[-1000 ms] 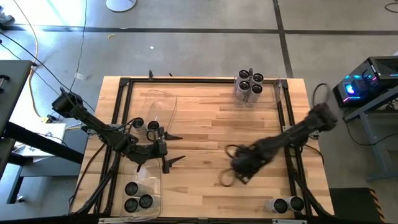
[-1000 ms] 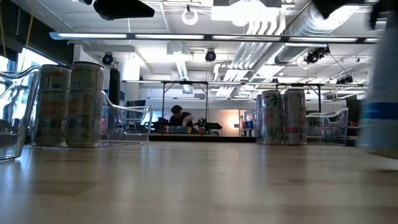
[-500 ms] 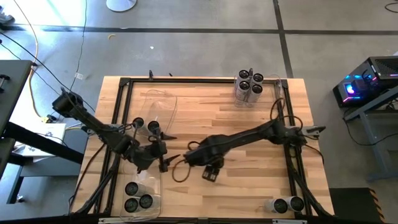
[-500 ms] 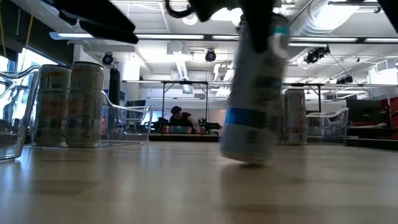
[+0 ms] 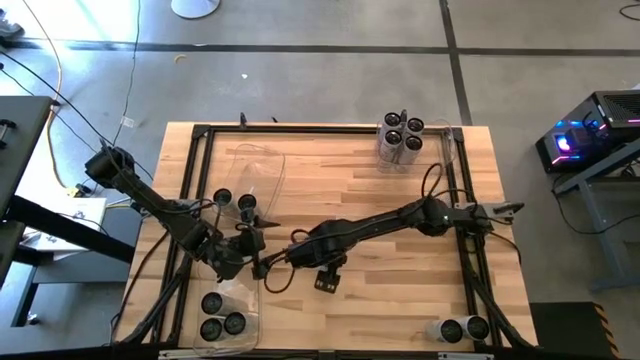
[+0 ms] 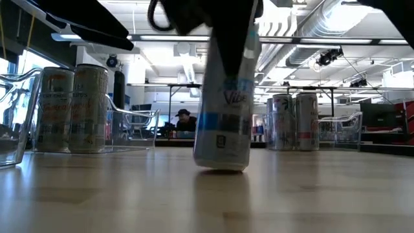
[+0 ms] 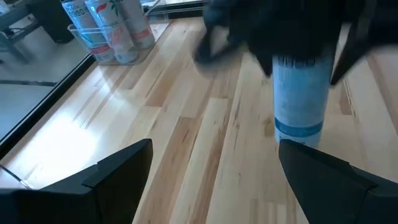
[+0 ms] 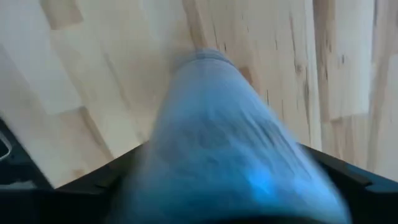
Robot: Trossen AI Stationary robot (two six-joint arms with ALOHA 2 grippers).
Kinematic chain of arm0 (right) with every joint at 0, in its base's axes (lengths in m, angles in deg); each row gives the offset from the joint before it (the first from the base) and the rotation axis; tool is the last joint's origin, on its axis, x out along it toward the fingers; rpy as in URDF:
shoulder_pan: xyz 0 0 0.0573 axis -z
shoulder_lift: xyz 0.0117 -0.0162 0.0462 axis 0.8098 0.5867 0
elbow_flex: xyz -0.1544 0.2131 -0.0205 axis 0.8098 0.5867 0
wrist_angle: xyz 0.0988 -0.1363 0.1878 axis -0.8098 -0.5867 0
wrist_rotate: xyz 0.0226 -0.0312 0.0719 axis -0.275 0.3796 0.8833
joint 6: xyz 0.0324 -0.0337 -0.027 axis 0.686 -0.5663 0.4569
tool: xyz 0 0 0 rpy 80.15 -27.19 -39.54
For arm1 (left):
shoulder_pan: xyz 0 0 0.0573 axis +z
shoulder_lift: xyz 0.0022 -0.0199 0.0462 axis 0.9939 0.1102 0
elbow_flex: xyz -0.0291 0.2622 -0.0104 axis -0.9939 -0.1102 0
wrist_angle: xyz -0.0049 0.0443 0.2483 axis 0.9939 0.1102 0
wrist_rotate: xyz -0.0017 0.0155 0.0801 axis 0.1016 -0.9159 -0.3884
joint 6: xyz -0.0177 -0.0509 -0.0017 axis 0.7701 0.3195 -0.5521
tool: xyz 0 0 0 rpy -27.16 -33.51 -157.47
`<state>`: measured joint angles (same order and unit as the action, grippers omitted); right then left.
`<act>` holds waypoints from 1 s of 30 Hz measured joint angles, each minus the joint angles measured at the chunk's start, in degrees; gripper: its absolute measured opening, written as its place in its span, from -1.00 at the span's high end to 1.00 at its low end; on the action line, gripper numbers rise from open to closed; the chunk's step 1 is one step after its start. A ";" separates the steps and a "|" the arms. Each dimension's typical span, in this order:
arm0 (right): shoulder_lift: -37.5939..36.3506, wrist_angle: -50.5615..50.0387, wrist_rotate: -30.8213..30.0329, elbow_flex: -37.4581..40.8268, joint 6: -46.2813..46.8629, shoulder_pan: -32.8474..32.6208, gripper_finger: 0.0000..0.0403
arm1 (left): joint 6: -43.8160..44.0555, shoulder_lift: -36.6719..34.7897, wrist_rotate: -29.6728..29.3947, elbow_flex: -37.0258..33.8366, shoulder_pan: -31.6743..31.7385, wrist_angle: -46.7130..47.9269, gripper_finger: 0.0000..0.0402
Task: Sort soda cans
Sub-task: Put the white blue soda can into the bottom transparent bin
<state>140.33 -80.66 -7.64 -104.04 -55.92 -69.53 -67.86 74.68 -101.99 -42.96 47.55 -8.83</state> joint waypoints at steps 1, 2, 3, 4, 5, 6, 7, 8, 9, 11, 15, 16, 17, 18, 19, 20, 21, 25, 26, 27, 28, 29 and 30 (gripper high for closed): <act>0.22 0.60 -0.35 0.02 -0.01 -0.02 -0.61 | 0.00 0.00 -0.02 0.00 0.00 0.02 -0.71; 0.14 1.59 -1.17 0.02 -0.03 -0.08 -0.63 | 0.00 0.00 -0.02 0.00 0.02 0.02 -0.71; -0.34 2.43 -1.43 -0.13 -0.12 -0.07 -0.64 | 0.05 0.00 -0.03 0.00 0.02 0.03 -0.71; -0.78 2.96 -1.39 -0.31 -0.40 -0.06 -0.65 | 0.26 0.00 -0.03 0.00 0.02 0.04 -0.71; -1.15 3.18 -1.41 -0.35 -0.81 -0.14 -0.65 | 0.33 0.00 -0.02 0.00 0.02 0.04 -0.71; -1.19 3.31 -1.58 -0.35 -1.19 -0.26 -0.65 | 0.38 0.00 -0.03 0.00 0.02 0.05 -0.71; -1.18 3.90 -2.02 -0.31 -1.48 -0.29 -0.65 | 0.42 0.00 -0.02 0.00 0.02 0.09 -0.71; -1.18 4.53 -2.69 -0.22 -1.54 -0.41 -0.66 | 0.42 0.00 0.00 0.00 0.02 0.09 -0.71; -1.21 4.72 -3.61 -0.20 -1.51 -0.62 -0.66 | 0.45 0.00 -0.01 0.00 0.00 0.10 -0.71; -2.09 4.83 -5.48 -0.16 -1.49 -1.11 -0.66 | 0.84 0.00 0.00 0.00 0.00 0.24 -0.71; -4.22 4.69 -8.05 -0.31 -1.43 -2.82 -0.66 | 1.09 0.00 -0.01 0.00 0.00 0.26 -0.71; -4.40 4.69 -9.11 -0.29 -1.28 -3.39 -0.67 | 1.36 0.00 0.00 0.00 -0.02 0.26 -0.71; -4.82 4.72 -10.21 -0.21 -1.22 -4.01 -0.67 | 1.35 0.00 -0.02 0.00 -0.02 0.22 -0.71; -5.35 4.77 -11.77 -0.20 -1.18 -4.73 -0.67 | 1.34 0.00 0.00 0.00 -0.02 -0.03 -0.71; -6.07 4.87 -13.62 -0.20 -1.16 -5.46 -0.67 | 1.33 0.00 0.00 0.00 -0.02 -0.01 -0.71; -7.16 4.74 -15.44 -0.20 -1.14 -6.31 -0.67 | 1.33 0.00 0.00 -0.05 -0.04 -0.08 -0.71; -8.16 4.47 -17.18 -0.21 -1.27 -7.20 -0.67 | 1.19 0.00 -0.01 -0.38 -0.04 -0.91 -0.71; -11.02 0.75 -24.88 -0.13 -1.11 -11.59 -0.67 | -3.78 0.02 1.45 -3.86 -0.04 -11.53 -0.71; -11.28 -0.98 -26.70 -0.10 0.20 -12.69 -0.67 | -5.40 0.02 2.54 -5.00 0.06 -15.80 -0.71; -11.59 -2.58 -28.29 -0.03 1.91 -13.77 -0.67 | -7.17 0.03 3.45 -6.30 0.24 -20.06 -0.71; -11.84 -3.10 -29.69 0.10 3.59 -14.77 -0.67 | -9.00 0.15 4.31 -7.45 0.46 -24.16 -0.71; -12.26 -2.57 -30.68 0.70 4.53 -15.64 -0.67 | -11.11 0.35 5.53 -8.45 0.64 -28.15 -0.71; -12.92 -2.31 -30.74 1.86 4.85 -16.46 -0.67 | -13.30 0.58 7.10 -9.37 0.89 -31.73 -0.71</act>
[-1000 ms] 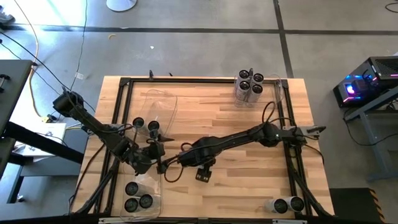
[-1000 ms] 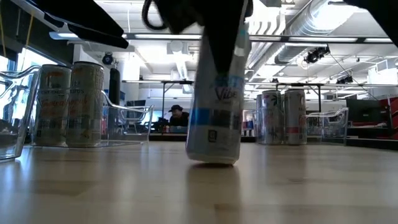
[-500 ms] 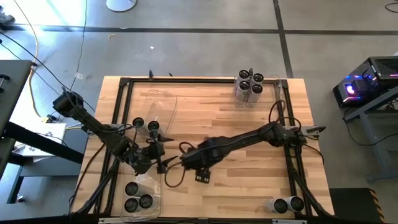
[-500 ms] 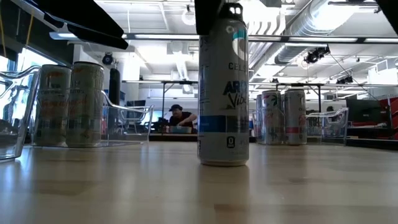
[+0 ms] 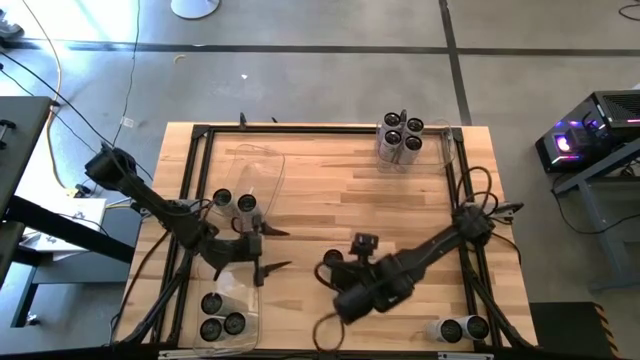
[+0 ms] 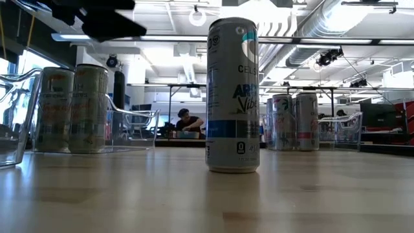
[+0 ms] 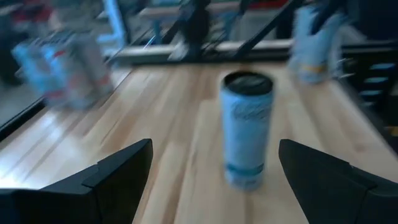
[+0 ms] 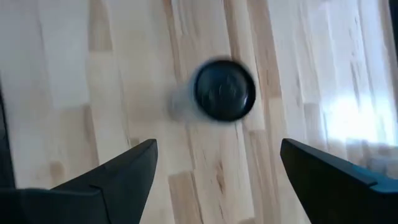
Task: Sort soda cans
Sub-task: Put the white blue soda can into the bottom transparent bin
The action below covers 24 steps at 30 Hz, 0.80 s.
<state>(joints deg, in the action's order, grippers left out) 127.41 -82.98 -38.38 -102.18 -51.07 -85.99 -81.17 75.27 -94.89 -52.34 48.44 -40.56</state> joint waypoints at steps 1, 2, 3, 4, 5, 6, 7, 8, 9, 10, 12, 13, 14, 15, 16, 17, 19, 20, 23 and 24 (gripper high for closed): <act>-0.23 0.07 0.04 1.41 0.40 -0.76 -0.67 | -2.02 0.50 1.55 -0.58 0.29 -3.19 -0.71; -0.30 0.41 0.28 3.11 1.30 -1.18 -0.67 | -3.71 1.15 3.42 -0.83 0.59 -6.04 -0.71; -0.37 0.16 0.50 5.39 2.78 -1.47 -0.67 | -5.09 1.87 4.95 -0.86 0.90 -7.70 -0.71; -0.48 0.09 0.67 8.32 4.41 -1.63 -0.67 | -6.20 2.78 6.00 -0.79 1.28 -9.15 -0.71; -0.85 0.53 0.96 11.82 5.80 -1.62 -0.67 | -7.32 4.08 7.12 -0.35 1.70 -10.50 -0.71; -1.43 1.58 1.31 15.39 6.75 -1.57 -0.67 | -8.48 5.50 8.17 0.18 2.06 -11.94 -0.71; -2.25 3.66 1.91 18.90 7.36 -1.39 -0.67 | -9.63 6.86 8.70 0.69 2.43 -12.49 -0.71; -3.29 6.75 2.24 22.55 7.63 -1.28 -0.67 | -10.80 8.35 8.88 1.38 2.83 -12.69 -0.71; -4.37 10.09 2.75 26.11 7.57 -1.08 -0.67 | -11.67 10.00 9.29 2.41 3.26 -12.80 -0.71; -5.47 13.99 3.67 29.54 6.81 -0.84 -0.67 | -12.26 11.59 9.60 3.43 3.77 -12.98 -0.71; -7.12 24.49 5.70 36.00 4.74 -0.16 -0.67 | -12.98 14.06 9.66 5.04 4.69 -12.63 -0.71; -8.05 29.31 6.06 38.87 3.71 0.13 -0.67 | -12.99 15.34 9.67 6.16 5.31 -12.87 -0.71; -8.95 33.31 6.07 41.22 2.63 0.47 -0.67 | -13.02 16.37 9.71 7.02 5.84 -13.07 -0.71; -9.95 37.00 5.96 43.16 1.63 0.84 -0.67 | -13.02 17.03 9.69 7.50 6.32 -12.92 -0.71; -10.75 40.72 5.64 44.77 1.27 1.20 -0.67 | -13.01 17.76 9.59 8.08 6.77 -12.66 -0.71; -11.34 43.68 5.35 46.12 0.78 1.40 -0.67 | -13.01 18.70 9.52 8.87 7.32 -12.96 -0.71; -11.51 46.43 4.67 47.61 -0.10 1.80 -0.67 | -13.01 19.45 9.63 9.38 8.03 -12.72 -0.71; -11.41 47.52 4.53 47.79 -0.43 1.88 -0.67 | -13.01 19.88 9.45 9.77 8.30 -12.61 -0.71; -11.40 49.67 4.58 47.82 -1.26 1.87 -0.67 | -12.99 20.48 9.58 10.19 9.06 -12.94 -0.71; -11.40 50.29 4.54 47.82 -1.43 1.77 -0.67 | -12.99 20.43 9.58 10.18 9.13 -12.95 -0.71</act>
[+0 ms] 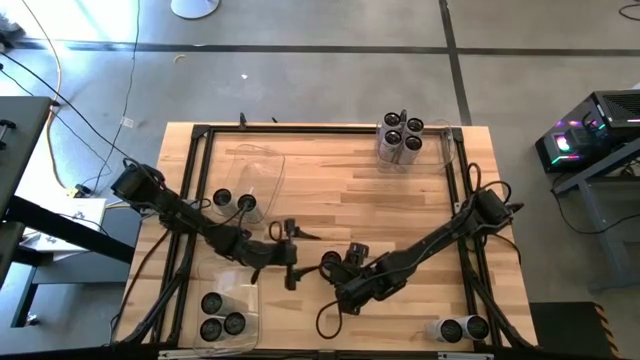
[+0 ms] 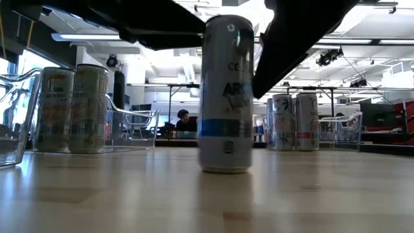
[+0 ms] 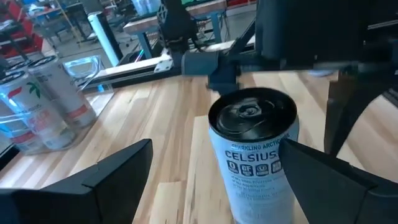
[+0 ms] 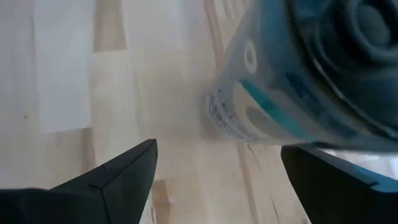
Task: Sort soda cans
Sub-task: Put the white blue soda can into the bottom transparent bin
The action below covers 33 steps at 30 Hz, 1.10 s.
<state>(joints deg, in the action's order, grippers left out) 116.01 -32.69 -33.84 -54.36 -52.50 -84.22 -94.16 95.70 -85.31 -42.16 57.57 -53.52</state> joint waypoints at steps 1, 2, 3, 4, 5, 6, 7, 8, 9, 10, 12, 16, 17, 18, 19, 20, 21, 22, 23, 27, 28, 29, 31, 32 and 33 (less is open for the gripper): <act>0.04 0.66 -0.01 0.02 -0.14 -0.13 -0.67 | 0.04 -0.05 0.07 0.06 0.13 0.26 -0.71; 0.04 0.81 0.22 0.02 -0.18 -0.21 -0.67 | 0.09 -0.58 -0.23 0.11 0.16 1.50 -0.71; 0.04 0.95 0.45 0.02 -0.18 -0.36 -0.67 | 0.09 -1.49 -1.32 0.10 0.07 3.35 -0.71; 0.04 1.17 0.59 0.02 -0.16 -0.58 -0.67 | 0.10 -2.24 -2.53 0.04 0.01 4.89 -0.71; 0.04 1.27 0.77 0.02 -0.15 -0.87 -0.67 | 0.15 -2.91 -3.20 0.04 -0.09 6.02 -0.71; 0.04 1.32 0.95 0.02 -0.17 -1.19 -0.67 | 0.11 -3.72 -3.92 0.04 -0.39 7.46 -0.71; 0.04 1.30 0.97 -0.05 -0.14 -1.55 -0.67 | 0.07 -4.68 -4.46 -0.08 -0.75 8.55 -0.71; -0.04 1.10 0.87 -0.09 -0.03 -2.03 -0.67 | 0.00 -5.68 -4.52 -0.09 -1.17 9.15 -0.71; -0.26 0.34 0.38 -0.09 0.39 -2.57 -0.67 | -0.01 -6.53 -4.32 -0.01 -1.49 9.56 -0.71; -0.47 -0.59 -0.29 -0.09 1.30 -2.99 -0.67 | -0.01 -7.26 -3.97 0.05 -1.75 10.15 -0.71; -1.46 -2.52 -1.73 -0.09 3.99 -4.20 -0.67 | 0.00 -7.96 -1.92 0.02 -2.14 11.06 -0.71; -3.23 -8.47 -7.10 -0.09 12.35 -7.73 -0.67 | 0.04 -7.55 7.13 -0.02 -0.95 7.38 -0.71; -3.57 -9.81 -9.01 -0.09 14.43 -8.83 -0.67 | 0.13 -6.88 8.74 0.04 -0.24 5.28 -0.71; -3.80 -10.81 -10.85 -0.09 16.52 -9.77 -0.67 | 0.02 -6.31 9.56 0.05 0.52 4.08 -0.71; -4.00 -11.35 -12.92 -0.09 18.31 -10.74 -0.67 | -0.02 -5.60 10.17 0.04 1.55 3.27 -0.71; -4.08 -11.95 -14.76 -0.09 19.93 -11.68 -0.67 | -0.22 -4.80 11.55 0.20 2.62 2.18 -0.71; -4.07 -12.47 -16.57 -0.09 21.48 -12.58 -0.67 | -0.27 -4.03 13.16 0.61 3.67 1.22 -0.71; -4.05 -12.75 -18.04 -0.09 22.73 -13.32 -0.67 | -0.06 -3.47 14.73 1.03 4.68 0.72 -0.71; -4.04 -12.80 -19.23 -0.09 23.82 -13.95 -0.67 | 0.48 -2.85 16.09 1.53 5.55 0.58 -0.71; -4.04 -13.28 -22.51 -0.09 25.95 -15.74 -0.67 | 2.88 1.04 21.80 4.73 8.28 0.74 -0.71; -4.04 -13.68 -23.35 -0.09 26.47 -16.09 -0.67 | 2.77 2.40 23.19 5.74 8.62 0.76 -0.71; -4.04 -14.11 -23.95 -0.09 26.90 -16.33 -0.67 | 2.51 3.48 24.23 6.75 8.87 0.98 -0.71; -4.04 -14.31 -24.04 -0.09 27.33 -16.48 -0.67 | 1.68 5.04 24.47 8.76 8.95 4.68 -0.71; -4.04 -14.38 -24.03 -0.09 27.53 -16.45 -0.67 | 1.62 5.84 23.92 10.11 8.95 6.52 -0.71; -4.04 -14.39 -24.02 -0.09 27.54 -16.42 -0.67 | 1.57 6.28 23.19 11.19 8.95 8.86 -0.71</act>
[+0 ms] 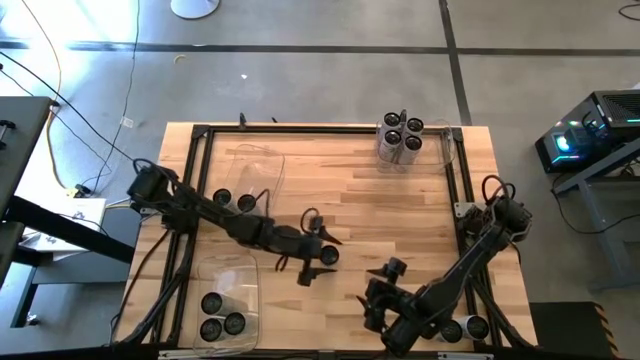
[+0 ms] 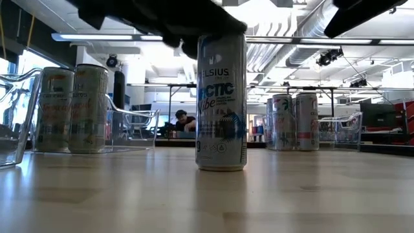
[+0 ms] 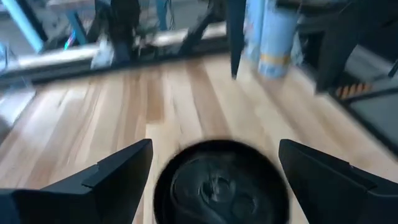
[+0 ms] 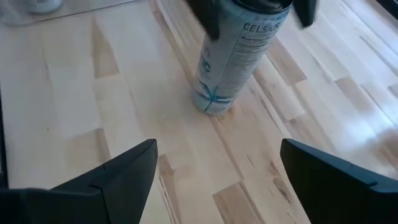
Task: Sort soda cans
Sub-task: Put the white blue soda can into the bottom transparent bin
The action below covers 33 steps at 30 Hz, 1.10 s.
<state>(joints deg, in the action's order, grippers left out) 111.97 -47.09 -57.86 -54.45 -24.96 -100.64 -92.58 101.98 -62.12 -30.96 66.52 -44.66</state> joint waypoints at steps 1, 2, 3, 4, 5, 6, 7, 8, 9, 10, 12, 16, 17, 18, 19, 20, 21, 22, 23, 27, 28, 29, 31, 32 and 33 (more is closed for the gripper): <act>0.00 0.02 -0.01 0.00 0.05 0.00 -0.67 | 0.00 0.16 -0.87 0.69 0.00 2.80 -0.71; 0.00 -0.02 -0.06 0.00 0.16 0.02 -0.67 | -0.07 0.47 -1.56 1.53 -0.01 5.07 -0.71; 0.00 -0.02 -0.07 0.00 0.13 0.04 -0.67 | -0.05 0.82 -1.94 2.37 -0.07 5.92 -0.71; 0.02 0.01 -0.06 0.00 -0.11 0.04 -0.67 | -0.05 0.79 -2.15 2.70 -0.10 6.73 -0.71; 0.02 0.03 -0.08 0.00 -0.23 0.00 -0.67 | -0.02 0.58 -2.13 2.72 -0.11 7.72 -0.71; 0.02 0.01 -0.25 0.00 -0.24 0.02 -0.67 | 0.03 0.51 -2.14 2.79 -0.11 7.86 -0.71; 0.02 0.01 -0.44 0.00 -0.29 0.00 -0.67 | 0.24 0.51 -2.12 2.92 -0.11 7.76 -0.71; 0.03 0.01 -0.58 0.00 -0.30 0.00 -0.67 | 0.77 0.49 -2.12 2.93 -0.11 8.10 -0.71; 0.04 0.01 -0.88 0.00 -0.27 0.00 -0.67 | 1.05 0.36 -2.12 2.87 -0.11 8.66 -0.71; 0.04 0.02 -1.24 0.00 -0.27 0.00 -0.67 | 1.31 0.29 -2.11 2.84 -0.11 8.81 -0.70; 0.04 0.10 -1.35 0.00 -0.30 0.00 -0.67 | 2.24 0.23 -2.07 2.88 -0.11 9.16 -0.65; 0.04 0.04 -1.56 0.00 -0.31 0.00 -0.67 | 3.82 0.18 -0.24 2.88 -0.11 9.29 -0.47; 0.06 0.02 -1.69 0.00 -0.33 0.00 -0.67 | 4.19 -0.06 0.00 2.88 -0.11 9.41 -0.41; 0.07 0.03 -1.77 0.00 -0.36 0.00 -0.67 | 4.59 -0.39 0.09 2.88 -0.19 9.89 -0.34; 0.07 -0.02 -1.79 0.00 -0.36 0.00 -0.67 | 5.36 -0.92 -0.58 2.86 -0.39 10.59 -0.27; 0.07 -0.03 -1.82 0.00 -0.36 0.00 -0.67 | 5.89 -1.81 -2.23 2.82 -0.79 11.69 -0.22; 0.07 -0.07 -1.80 0.00 -0.39 0.00 -0.67 | 5.89 -2.90 -4.15 2.82 -1.21 13.29 -0.22; 0.07 -0.08 -1.83 0.00 -0.38 0.00 -0.67 | 5.67 -4.41 -5.80 2.91 -1.77 15.33 -0.22; 0.07 -0.14 -1.83 0.00 -0.40 0.00 -0.67 | 5.52 -6.27 -7.67 3.46 -2.56 18.60 -0.22; 0.07 -0.43 -2.24 0.00 -0.47 0.00 -0.67 | 7.35 -14.31 -16.81 6.78 -8.25 33.19 -0.22; 0.07 -0.52 -2.55 0.00 -0.47 0.00 -0.67 | 8.53 -16.27 -19.14 7.88 -10.24 37.33 -0.22; 0.07 -0.52 -2.78 0.00 -0.47 0.00 -0.67 | 10.26 -18.07 -21.25 9.12 -12.41 41.45 -0.22; 0.07 -0.54 -3.24 0.00 -0.47 0.00 -0.67 | 15.21 -21.24 -25.57 11.56 -16.91 48.53 -0.22; 0.07 -0.55 -3.54 0.00 -0.49 0.00 -0.67 | 18.29 -22.59 -27.47 12.57 -19.41 51.55 -0.22; 0.07 -0.56 -3.98 0.00 -0.47 0.00 -0.67 | 21.52 -23.84 -29.11 13.44 -21.74 54.63 -0.22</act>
<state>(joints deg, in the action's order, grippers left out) 112.03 -47.64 -61.84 -54.45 -25.43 -100.64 -71.06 78.14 -91.23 -17.52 44.78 9.97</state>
